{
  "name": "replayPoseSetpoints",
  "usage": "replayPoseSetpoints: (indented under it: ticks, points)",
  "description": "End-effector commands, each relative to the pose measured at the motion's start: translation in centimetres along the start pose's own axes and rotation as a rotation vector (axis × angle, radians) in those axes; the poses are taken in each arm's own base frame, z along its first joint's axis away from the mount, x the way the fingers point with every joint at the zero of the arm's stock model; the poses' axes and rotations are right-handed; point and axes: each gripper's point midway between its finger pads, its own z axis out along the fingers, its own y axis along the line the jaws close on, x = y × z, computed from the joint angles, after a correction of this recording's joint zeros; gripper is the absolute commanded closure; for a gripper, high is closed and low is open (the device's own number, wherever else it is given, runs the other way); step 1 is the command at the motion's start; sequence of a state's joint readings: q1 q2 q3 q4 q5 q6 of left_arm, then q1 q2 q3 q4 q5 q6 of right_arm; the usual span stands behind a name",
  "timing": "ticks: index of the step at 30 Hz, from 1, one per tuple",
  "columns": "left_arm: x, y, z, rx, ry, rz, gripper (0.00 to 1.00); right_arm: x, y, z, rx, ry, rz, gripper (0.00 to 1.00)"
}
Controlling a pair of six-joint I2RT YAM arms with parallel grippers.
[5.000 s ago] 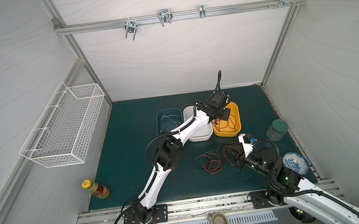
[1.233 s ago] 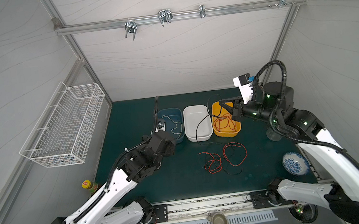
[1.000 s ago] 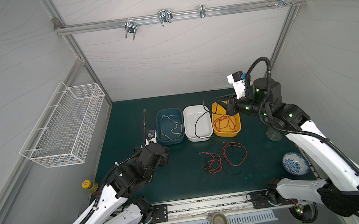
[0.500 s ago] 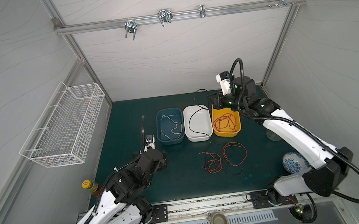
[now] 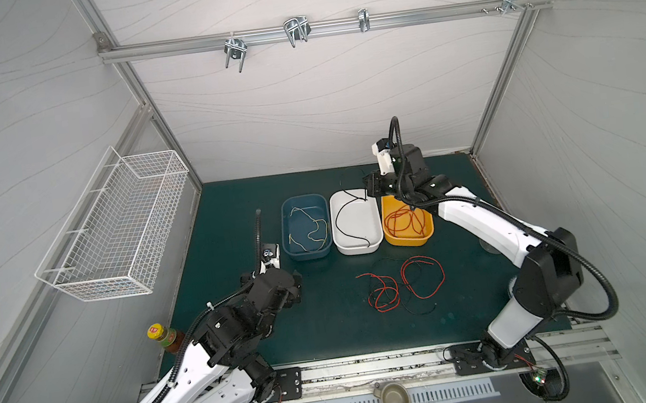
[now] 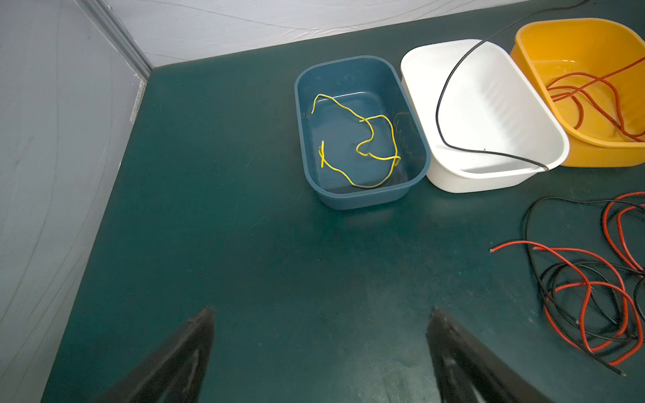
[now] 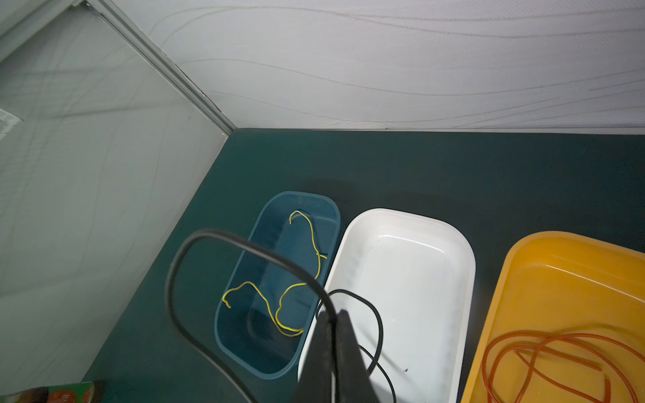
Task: Untangle the cables
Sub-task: 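Lower the black wire into the white bin and open the right gripper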
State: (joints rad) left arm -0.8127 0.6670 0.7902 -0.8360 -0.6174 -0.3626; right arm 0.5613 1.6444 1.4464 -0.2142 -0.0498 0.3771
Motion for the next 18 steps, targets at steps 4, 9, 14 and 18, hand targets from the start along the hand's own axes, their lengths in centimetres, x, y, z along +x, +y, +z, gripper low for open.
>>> replayPoseSetpoints:
  ticks: [4, 9, 14, 18]
  points:
    - [-1.1, -0.1, -0.3, 0.013, -0.049, -0.029, 0.04, 1.5, -1.7, 2.7, 0.036, 0.011, 0.002, 1.0]
    - [-1.1, -0.2, -0.2, 0.017, -0.048, -0.032, 0.04, 4.4, -3.2, 4.5, 0.061, 0.073, 0.016, 1.0]
    - [-1.1, -0.1, -0.2, 0.019, -0.048, -0.035, 0.04, 7.5, -4.3, 5.9, 0.078, 0.136, 0.038, 1.0]
    - [-1.1, -0.1, -0.2, 0.02, -0.049, -0.036, 0.04, 9.4, -5.0, 6.7, 0.099, 0.18, 0.042, 1.0]
